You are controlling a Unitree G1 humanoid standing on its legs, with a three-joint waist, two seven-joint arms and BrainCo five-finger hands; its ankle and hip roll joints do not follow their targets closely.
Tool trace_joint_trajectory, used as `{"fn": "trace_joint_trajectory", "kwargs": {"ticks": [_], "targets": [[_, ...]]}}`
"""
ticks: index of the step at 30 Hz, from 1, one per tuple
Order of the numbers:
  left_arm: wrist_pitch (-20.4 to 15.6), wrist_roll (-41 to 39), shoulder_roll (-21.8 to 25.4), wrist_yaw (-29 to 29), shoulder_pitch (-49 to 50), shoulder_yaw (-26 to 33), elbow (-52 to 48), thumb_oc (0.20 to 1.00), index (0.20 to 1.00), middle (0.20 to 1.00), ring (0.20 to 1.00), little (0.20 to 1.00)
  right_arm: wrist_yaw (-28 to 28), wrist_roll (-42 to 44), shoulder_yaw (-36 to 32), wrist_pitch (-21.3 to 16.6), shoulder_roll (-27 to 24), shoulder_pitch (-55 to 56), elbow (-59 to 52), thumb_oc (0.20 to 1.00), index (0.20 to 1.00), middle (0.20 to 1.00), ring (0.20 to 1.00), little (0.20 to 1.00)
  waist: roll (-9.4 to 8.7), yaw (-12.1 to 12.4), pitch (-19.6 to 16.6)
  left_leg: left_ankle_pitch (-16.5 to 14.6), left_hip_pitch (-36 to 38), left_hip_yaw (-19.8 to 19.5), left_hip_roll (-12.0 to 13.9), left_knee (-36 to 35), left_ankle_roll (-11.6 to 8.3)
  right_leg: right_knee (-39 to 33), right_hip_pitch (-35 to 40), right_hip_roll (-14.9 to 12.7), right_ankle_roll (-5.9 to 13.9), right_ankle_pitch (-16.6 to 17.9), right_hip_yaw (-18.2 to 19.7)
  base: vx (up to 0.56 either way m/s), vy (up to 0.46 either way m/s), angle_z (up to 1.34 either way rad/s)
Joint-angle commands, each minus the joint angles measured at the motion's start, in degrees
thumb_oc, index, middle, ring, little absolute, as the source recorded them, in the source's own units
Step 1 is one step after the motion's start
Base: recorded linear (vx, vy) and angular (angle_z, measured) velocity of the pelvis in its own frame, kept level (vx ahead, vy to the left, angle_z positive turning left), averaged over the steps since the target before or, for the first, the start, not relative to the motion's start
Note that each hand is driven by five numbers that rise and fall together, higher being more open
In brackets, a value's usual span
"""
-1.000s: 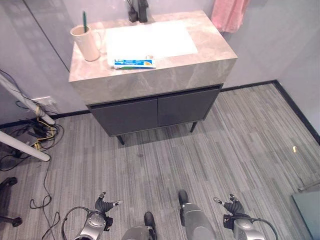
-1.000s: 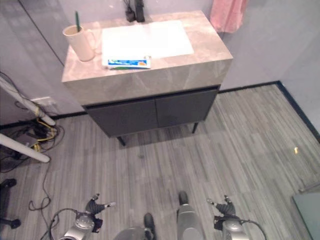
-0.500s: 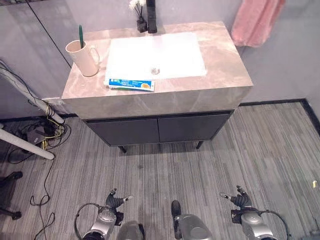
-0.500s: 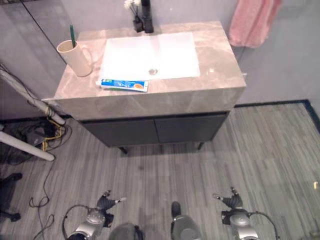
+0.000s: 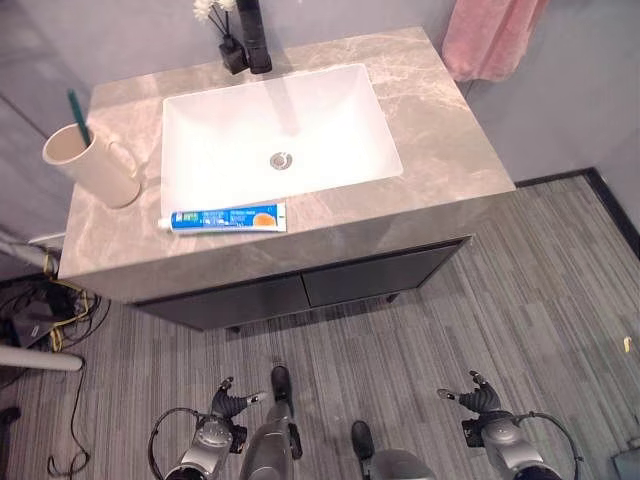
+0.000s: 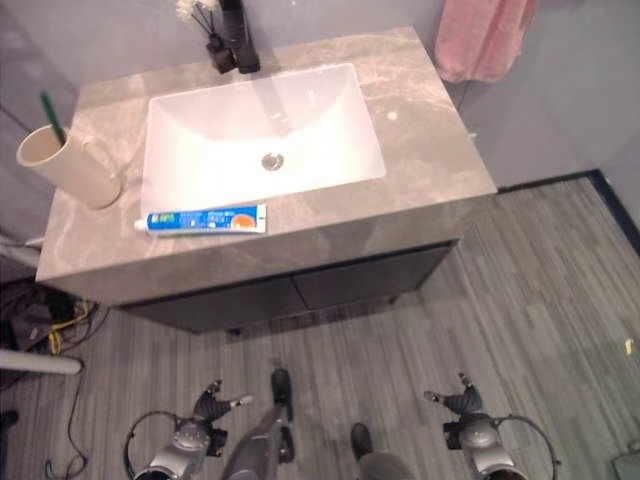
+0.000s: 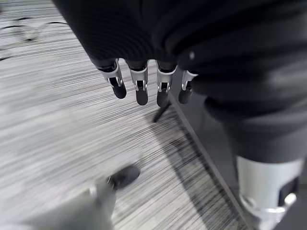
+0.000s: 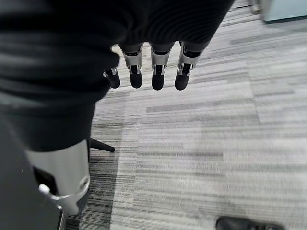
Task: Put brush and paste in cup on sink, flatten towel.
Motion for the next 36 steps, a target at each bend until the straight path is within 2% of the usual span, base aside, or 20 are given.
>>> {"fn": "trace_joint_trajectory", "kwargs": {"ticks": [1,2,3,4,5,7,8,9,11,12,13,15,21,25,28,29,31,33,34,36], "targets": [[-1.12,-0.25,3.49,0.49,-0.41,0.55,-3.76,1.000,1.000,1.000,1.000,1.000,0.01,0.49,-0.81,-1.08,-0.37,0.26,-3.43,1.000,1.000,1.000,1.000,1.000,-2.07,1.34,-1.54,-2.22,-5.82,0.97,-0.52,9.13,-1.52,16.29,-3.41,-6.53,5.38,13.68,-0.81,0.17,0.157,-0.31],[-1.06,-0.50,3.88,0.38,-0.36,0.70,-4.23,1.000,1.000,1.000,1.000,1.000,0.04,0.40,-0.65,-1.14,-0.11,-0.09,-3.48,1.000,1.000,1.000,1.000,1.000,-1.82,1.08,-0.67,-2.96,-3.58,1.47,-0.80,8.02,-0.79,21.08,-6.35,-6.21,5.54,16.97,-1.78,0.24,0.292,-0.14],[-0.90,-0.46,4.42,0.26,0.24,0.64,-5.52,1.000,1.000,1.000,1.000,1.000,-0.10,0.23,-0.44,-0.97,0.19,-0.37,-3.88,1.000,1.000,1.000,1.000,1.000,-0.86,0.48,1.13,-4.52,-0.18,2.70,-1.11,6.74,0.33,27.60,-11.36,-6.15,5.55,17.26,-6.43,0.24,0.292,-0.05],[-0.90,-0.45,4.39,0.26,0.23,0.64,-5.52,1.000,1.000,1.000,1.000,1.000,-0.10,0.23,-0.45,-0.97,0.17,-0.38,-3.88,1.000,1.000,1.000,1.000,1.000,-0.67,0.60,1.01,-4.46,-0.34,2.74,-0.89,6.73,0.30,27.42,-11.51,-5.93,5.50,17.48,-6.39,0.36,0.350,-0.11],[-0.69,0.81,4.60,0.21,0.06,0.15,-5.33,1.000,1.000,1.000,1.000,1.000,0.12,0.45,-0.10,-1.30,0.38,-0.77,-4.20,1.000,1.000,1.000,1.000,1.000,-0.48,-1.23,1.83,-5.65,3.13,2.05,-2.51,4.76,0.64,27.13,-17.32,-1.13,5.41,13.96,-6.47,0.31,0.178,-0.34],[-0.82,1.33,4.82,0.48,-0.35,0.35,-4.68,1.000,1.000,1.000,1.000,1.000,-0.01,0.83,-0.06,-1.19,0.43,-1.11,-4.36,1.000,1.000,1.000,1.000,1.000,-0.81,-1.46,1.92,-6.58,5.95,3.11,-2.89,3.87,0.19,17.15,-17.50,-5.11,4.92,11.81,-12.08,0.37,0.095,-0.33],[-0.80,1.61,4.63,0.56,-0.33,0.30,-4.10,1.000,1.000,1.000,1.000,1.000,-0.12,0.91,-0.02,-1.04,0.42,-1.18,-4.34,1.000,1.000,1.000,1.000,1.000,-0.65,-1.58,1.63,-6.90,6.52,2.93,-2.76,3.90,-0.30,12.55,-17.94,-5.72,4.84,11.40,-12.58,0.30,-0.063,-0.11],[-0.93,1.84,4.61,0.49,-0.30,0.23,-3.94,1.000,1.000,1.000,1.000,1.000,-0.05,0.57,0.06,-0.92,0.21,-1.20,-4.84,1.000,1.000,1.000,1.000,1.000,-0.64,-2.07,1.94,-7.56,7.52,2.15,-2.79,4.04,-0.87,7.98,-17.71,-6.15,5.08,11.84,-11.47,0.25,-0.113,-0.01],[-0.83,2.77,4.66,0.62,-0.77,-0.02,-2.62,1.000,1.000,1.000,1.000,1.000,-0.12,-0.31,0.12,-0.69,-0.42,-1.10,-5.21,1.000,1.000,1.000,1.000,1.000,-0.96,-2.34,1.84,-8.49,7.62,0.99,-2.80,5.70,-1.33,3.79,-16.83,-7.70,5.91,13.31,-8.13,0.17,-0.133,0.11],[-0.84,2.78,4.64,0.63,-0.78,-0.03,-2.60,1.000,1.000,1.000,1.000,1.000,-0.12,-0.32,0.12,-0.69,-0.43,-1.11,-5.21,1.000,1.000,1.000,1.000,1.000,-0.93,-2.38,1.93,-8.57,7.66,0.94,-2.78,5.81,-1.33,3.70,-16.67,-7.69,5.91,13.33,-8.19,0.14,-0.185,0.55],[-1.10,3.22,4.36,0.29,-0.66,-0.50,-2.30,1.000,1.000,1.000,1.000,1.000,0.33,-0.06,0.29,-0.65,-0.26,-1.37,-4.41,1.000,1.000,1.000,1.000,1.000,-1.64,-2.16,0.72,-8.92,7.89,0.37,-2.68,6.64,-1.91,1.66,-14.14,-6.55,6.07,12.79,-4.96,0.12,-0.177,0.76],[-1.14,3.24,4.40,0.06,-0.16,-0.12,-2.53,1.000,1.000,1.000,1.000,1.000,0.40,-0.27,-0.11,-0.61,-0.98,-1.09,-4.19,1.000,1.000,1.000,1.000,1.000,-2.00,-1.55,-0.25,-8.50,8.24,0.13,-2.19,6.61,-2.60,-0.19,-11.97,-5.95,5.64,12.29,-6.04,0.12,-0.218,0.69],[-0.94,2.75,4.14,-1.06,2.09,0.67,-1.75,1.000,1.000,1.000,1.000,1.000,0.61,-1.29,-1.84,-0.32,-3.81,-0.80,-4.50,1.000,1.000,1.000,1.000,1.000,-1.33,-0.85,-2.10,-7.39,9.42,-2.57,-1.27,4.98,-3.89,-3.65,-7.30,-5.04,4.44,11.08,-9.01,0.05,-0.172,0.21],[-1.22,2.35,3.83,-1.32,3.07,0.65,-1.55,1.000,1.000,1.000,1.000,1.000,0.22,-0.83,-2.52,-0.27,-4.15,-1.34,-1.82,1.000,1.000,1.000,1.000,1.000,-0.73,-0.41,-2.74,-6.58,10.20,-3.14,-0.84,3.11,-4.19,-6.29,-5.60,-5.32,4.46,11.70,-9.78,0.02,-0.067,0.14],[-1.30,4.35,5.77,-2.15,4.36,-0.02,-4.90,1.000,1.000,1.000,1.000,1.000,1.04,-0.71,-2.30,-0.01,-4.03,-1.28,-0.62,1.000,1.000,1.000,1.000,1.000,-0.32,-0.12,-3.22,-5.81,10.92,-3.08,-0.36,1.23,-4.46,-7.03,-5.10,-5.45,4.59,12.03,-10.25,0.00,-0.011,0.03],[-1.05,6.31,8.91,-4.99,6.11,-1.06,-8.43,1.000,1.000,1.000,1.000,1.000,2.47,-0.73,-2.32,0.31,-4.58,-1.28,-0.24,1.000,1.000,1.000,1.000,1.000,0.16,-0.05,-3.04,-4.91,11.06,-3.24,0.04,-0.11,-4.78,-6.71,-5.32,-5.47,4.68,11.99,-10.58,0.00,0.000,0.00],[-0.99,6.31,8.97,-5.04,6.18,-1.02,-8.54,1.000,1.000,1.000,1.000,1.000,2.48,-0.73,-2.30,0.30,-4.55,-1.27,-0.24,1.000,1.000,1.000,1.000,1.000,0.13,-0.09,-3.07,-4.86,11.08,-3.26,0.03,-0.18,-4.79,-6.69,-5.33,-5.47,4.68,11.97,-10.60,0.00,0.000,0.00],[-2.45,7.24,15.43,-11.10,9.73,-1.39,-16.86,1.000,1.000,1.000,1.000,1.000,4.98,-1.44,-2.35,0.90,-6.45,-1.07,0.03,1.000,1.000,1.000,1.000,1.000,0.65,-0.17,-3.04,-4.36,11.44,-3.31,0.30,-1.47,-5.09,-6.56,-5.47,-5.45,4.79,11.93,-10.78,0.00,0.000,0.00],[-4.11,6.38,25.90,-17.35,14.17,-0.23,-27.22,1.000,1.000,1.000,1.000,1.000,8.37,-2.24,-2.07,0.97,-9.33,-1.24,2.22,1.000,1.000,1.000,1.000,1.000,1.51,0.22,-3.11,-3.80,12.04,-3.62,0.66,-2.61,-5.45,-6.67,-5.30,-5.62,4.95,11.97,-11.47,0.06,0.010,-0.01],[-4.39,4.31,35.14,-22.49,17.83,3.08,-39.01,1.000,1.000,1.000,1.000,1.000,10.42,-3.53,-1.54,1.17,-10.92,-1.71,5.97,1.000,1.000,1.000,1.000,1.000,2.16,0.53,-3.36,-3.56,12.48,-4.05,0.73,-3.27,-5.68,-7.10,-4.60,-5.89,5.12,11.89,-12.28,0.06,0.004,0.10]]}}
